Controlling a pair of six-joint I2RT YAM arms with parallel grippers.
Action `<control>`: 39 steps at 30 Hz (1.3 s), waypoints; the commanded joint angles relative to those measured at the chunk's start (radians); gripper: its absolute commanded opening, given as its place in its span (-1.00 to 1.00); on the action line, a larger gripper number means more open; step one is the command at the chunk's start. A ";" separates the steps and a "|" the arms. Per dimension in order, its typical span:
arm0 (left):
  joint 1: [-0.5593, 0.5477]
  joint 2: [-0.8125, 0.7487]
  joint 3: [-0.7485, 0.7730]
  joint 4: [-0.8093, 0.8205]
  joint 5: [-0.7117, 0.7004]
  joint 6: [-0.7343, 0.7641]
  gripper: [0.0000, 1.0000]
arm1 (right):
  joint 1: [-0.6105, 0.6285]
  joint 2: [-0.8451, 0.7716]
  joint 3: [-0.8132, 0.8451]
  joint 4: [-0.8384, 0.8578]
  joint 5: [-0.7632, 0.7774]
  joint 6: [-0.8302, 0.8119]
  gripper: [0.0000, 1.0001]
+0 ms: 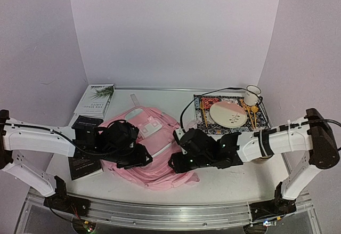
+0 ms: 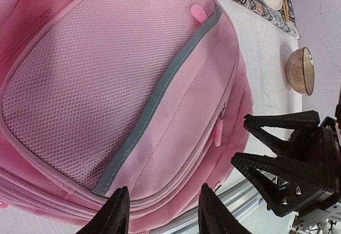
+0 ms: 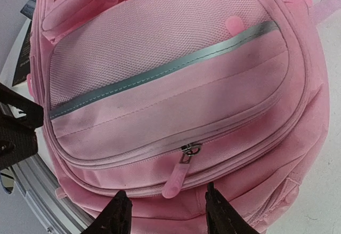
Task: Pack the student bag
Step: Grab the upper front pocket of the student bag.
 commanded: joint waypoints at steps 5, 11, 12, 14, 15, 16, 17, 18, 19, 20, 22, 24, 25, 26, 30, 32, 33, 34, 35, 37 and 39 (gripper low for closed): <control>0.002 -0.019 -0.036 -0.011 -0.057 -0.047 -0.11 | 0.049 0.124 0.144 -0.180 0.145 0.019 -0.12; 0.002 -0.007 -0.052 -0.014 -0.067 -0.061 -0.11 | 0.056 0.185 0.205 -0.234 0.171 0.025 -0.24; 0.002 -0.004 -0.055 -0.015 -0.073 -0.063 -0.12 | 0.057 0.188 0.207 -0.240 0.179 0.029 -0.29; 0.002 0.002 -0.059 -0.018 -0.088 -0.062 -0.12 | 0.056 0.184 0.208 -0.257 0.207 0.032 -0.44; 0.003 0.007 -0.061 -0.022 -0.097 -0.063 -0.12 | 0.057 0.181 0.206 -0.267 0.219 0.033 -0.52; 0.004 0.013 -0.064 -0.026 -0.106 -0.065 -0.13 | 0.056 0.173 0.202 -0.277 0.238 0.033 -0.59; 0.005 0.019 -0.068 -0.030 -0.115 -0.066 -0.13 | 0.056 0.166 0.197 -0.288 0.251 0.033 -0.66; 0.008 0.026 -0.072 -0.033 -0.121 -0.066 -0.14 | 0.056 0.157 0.191 -0.295 0.264 0.028 -0.75; 0.014 0.032 -0.077 -0.036 -0.123 -0.067 -0.15 | 0.056 0.148 0.184 -0.300 0.278 0.021 -0.83; 0.021 0.037 -0.085 -0.037 -0.122 -0.068 -0.16 | 0.055 0.141 0.178 -0.306 0.291 0.014 -0.91; 0.038 0.042 -0.101 -0.038 -0.122 -0.069 -0.19 | 0.049 0.133 0.170 -0.321 0.315 0.005 -1.00; 0.055 0.045 -0.115 -0.038 -0.125 -0.063 -0.20 | 0.033 0.125 0.163 -0.330 0.324 -0.002 -1.00; 0.066 0.048 -0.124 -0.037 -0.128 -0.060 -0.20 | 0.022 0.119 0.156 -0.335 0.327 -0.002 -1.00; 0.079 0.052 -0.131 -0.037 -0.129 -0.055 -0.21 | 0.008 0.111 0.148 -0.336 0.327 -0.002 -1.00; 0.123 0.066 -0.157 -0.036 -0.153 -0.034 -0.24 | -0.033 0.071 0.123 -0.337 0.313 -0.011 -1.00; 0.156 0.082 -0.153 -0.035 -0.166 -0.005 -0.26 | -0.034 0.060 0.128 -0.336 0.290 -0.038 -1.00; 0.173 0.093 -0.147 -0.033 -0.168 0.013 -0.27 | -0.033 0.060 0.135 -0.332 0.264 -0.056 -1.00; 0.195 0.108 -0.138 -0.030 -0.172 0.032 -0.27 | -0.030 0.065 0.143 -0.327 0.231 -0.075 -1.00; 0.216 0.122 -0.121 -0.027 -0.174 0.059 -0.28 | -0.022 0.072 0.149 -0.319 0.207 -0.089 -1.00; 0.264 0.153 -0.088 -0.024 -0.179 0.110 -0.30 | 0.001 0.087 0.163 -0.301 0.162 -0.108 -1.00; 0.309 0.183 -0.047 -0.022 -0.193 0.167 -0.32 | 0.023 0.102 0.172 -0.276 0.117 -0.110 -1.00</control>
